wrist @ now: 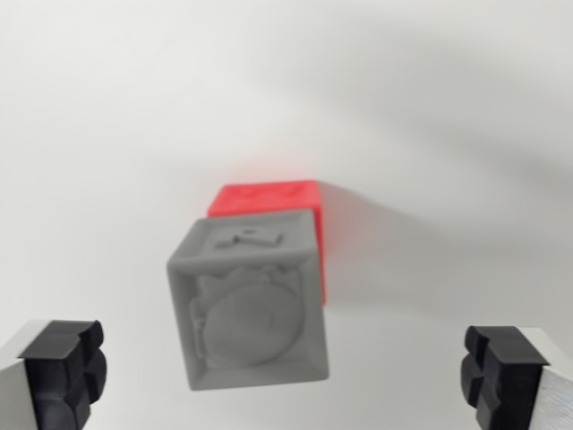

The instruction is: Destack cube

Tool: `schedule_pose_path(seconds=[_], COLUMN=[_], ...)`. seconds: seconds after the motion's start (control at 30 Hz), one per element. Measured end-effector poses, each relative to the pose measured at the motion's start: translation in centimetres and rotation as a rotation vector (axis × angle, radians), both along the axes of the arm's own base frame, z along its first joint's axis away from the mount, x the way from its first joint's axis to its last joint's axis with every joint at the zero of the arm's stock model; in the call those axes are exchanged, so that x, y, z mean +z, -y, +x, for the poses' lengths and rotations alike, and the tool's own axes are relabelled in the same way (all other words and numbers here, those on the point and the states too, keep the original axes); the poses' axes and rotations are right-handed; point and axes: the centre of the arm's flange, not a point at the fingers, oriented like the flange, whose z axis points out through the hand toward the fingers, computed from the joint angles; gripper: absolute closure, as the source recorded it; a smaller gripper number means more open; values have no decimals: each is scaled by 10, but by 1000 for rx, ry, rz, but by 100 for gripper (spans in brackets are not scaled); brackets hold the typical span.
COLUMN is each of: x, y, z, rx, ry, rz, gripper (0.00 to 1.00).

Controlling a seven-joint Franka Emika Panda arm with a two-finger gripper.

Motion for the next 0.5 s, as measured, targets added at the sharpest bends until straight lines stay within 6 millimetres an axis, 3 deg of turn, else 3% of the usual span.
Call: schedule_pose_path(seconds=[0.27,0.5], x=[-25,-57], y=[-1,-1], z=[-23,-24], rx=[52,55], ry=[-3,-7], rz=[3,5], gripper=[0,0])
